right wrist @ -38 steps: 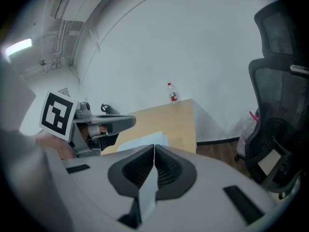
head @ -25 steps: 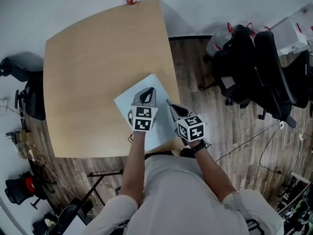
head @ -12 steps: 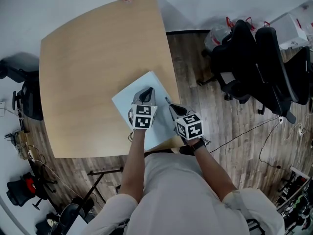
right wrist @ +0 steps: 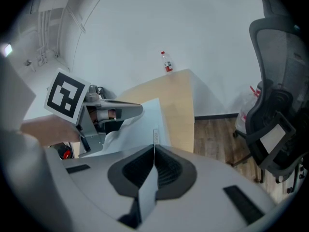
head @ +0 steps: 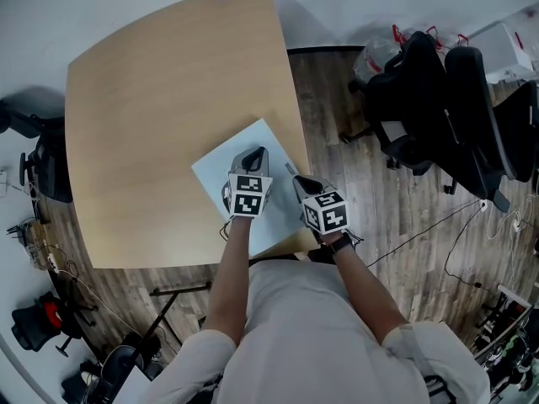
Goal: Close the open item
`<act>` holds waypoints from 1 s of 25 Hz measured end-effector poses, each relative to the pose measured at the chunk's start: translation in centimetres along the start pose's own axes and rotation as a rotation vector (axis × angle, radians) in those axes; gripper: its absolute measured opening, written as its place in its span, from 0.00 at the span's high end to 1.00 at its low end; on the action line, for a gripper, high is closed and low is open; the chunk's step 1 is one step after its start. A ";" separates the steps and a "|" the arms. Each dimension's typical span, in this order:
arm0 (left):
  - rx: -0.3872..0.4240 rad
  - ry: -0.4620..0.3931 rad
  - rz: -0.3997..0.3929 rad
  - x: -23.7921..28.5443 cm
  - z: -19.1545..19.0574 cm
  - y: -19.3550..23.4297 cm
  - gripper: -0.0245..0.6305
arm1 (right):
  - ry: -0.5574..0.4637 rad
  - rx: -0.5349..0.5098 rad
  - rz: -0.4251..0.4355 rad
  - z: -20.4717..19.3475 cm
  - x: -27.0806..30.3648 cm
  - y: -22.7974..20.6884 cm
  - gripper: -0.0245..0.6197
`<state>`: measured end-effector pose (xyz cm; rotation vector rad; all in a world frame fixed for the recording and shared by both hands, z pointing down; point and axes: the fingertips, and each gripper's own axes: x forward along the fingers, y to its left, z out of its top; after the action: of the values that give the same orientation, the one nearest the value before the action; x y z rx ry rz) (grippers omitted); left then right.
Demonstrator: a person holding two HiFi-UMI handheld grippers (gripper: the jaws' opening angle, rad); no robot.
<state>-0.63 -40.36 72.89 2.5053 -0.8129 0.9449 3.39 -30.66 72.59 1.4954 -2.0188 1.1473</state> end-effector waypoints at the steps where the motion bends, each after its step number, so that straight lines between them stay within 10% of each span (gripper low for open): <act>1: 0.000 0.005 0.005 0.2 -0.2 0.1 0.95 | 0.002 0.001 0.001 -0.1 0.1 0.0 0.94; 12: -0.012 0.101 0.012 1.7 -1.2 0.2 0.95 | 0.029 -0.030 0.012 -0.2 0.4 -0.3 0.94; 25: -0.106 0.027 -0.002 0.1 0.8 0.4 0.95 | -0.047 -0.102 0.027 1.4 -0.8 0.4 0.94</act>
<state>-0.38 -41.11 72.40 2.3974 -0.8303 0.9081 3.59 -31.25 71.02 1.4623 -2.1016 1.0122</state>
